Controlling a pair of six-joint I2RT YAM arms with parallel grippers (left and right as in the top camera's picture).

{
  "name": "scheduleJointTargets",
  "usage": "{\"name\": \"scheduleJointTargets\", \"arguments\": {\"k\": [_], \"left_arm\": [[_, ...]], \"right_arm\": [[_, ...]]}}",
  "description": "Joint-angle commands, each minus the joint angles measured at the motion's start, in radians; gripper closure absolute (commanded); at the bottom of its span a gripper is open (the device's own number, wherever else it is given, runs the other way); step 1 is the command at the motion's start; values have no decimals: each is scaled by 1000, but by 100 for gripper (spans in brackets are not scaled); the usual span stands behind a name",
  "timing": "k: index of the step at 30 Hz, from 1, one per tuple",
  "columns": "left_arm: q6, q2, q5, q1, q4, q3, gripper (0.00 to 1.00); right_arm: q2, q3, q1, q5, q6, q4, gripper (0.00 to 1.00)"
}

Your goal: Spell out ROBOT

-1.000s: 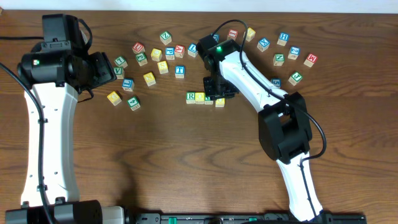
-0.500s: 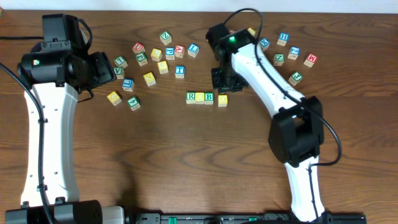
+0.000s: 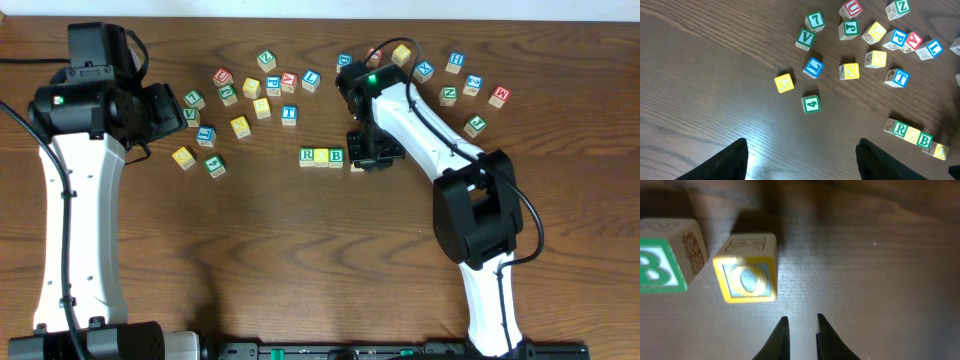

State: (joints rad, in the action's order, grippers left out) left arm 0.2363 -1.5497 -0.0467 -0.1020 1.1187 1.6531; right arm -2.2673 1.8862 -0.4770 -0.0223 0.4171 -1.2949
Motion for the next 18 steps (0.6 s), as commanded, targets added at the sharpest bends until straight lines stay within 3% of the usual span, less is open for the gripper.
{"name": "scheduleJointTargets", "arguments": {"k": [1, 18], "left_arm": [[8, -10, 2, -3, 1, -13, 32], [8, -10, 2, -3, 1, -13, 32]], "right_arm": [[7, -40, -8, -8, 9, 44, 85], [7, -90, -17, -7, -19, 141, 86]]}}
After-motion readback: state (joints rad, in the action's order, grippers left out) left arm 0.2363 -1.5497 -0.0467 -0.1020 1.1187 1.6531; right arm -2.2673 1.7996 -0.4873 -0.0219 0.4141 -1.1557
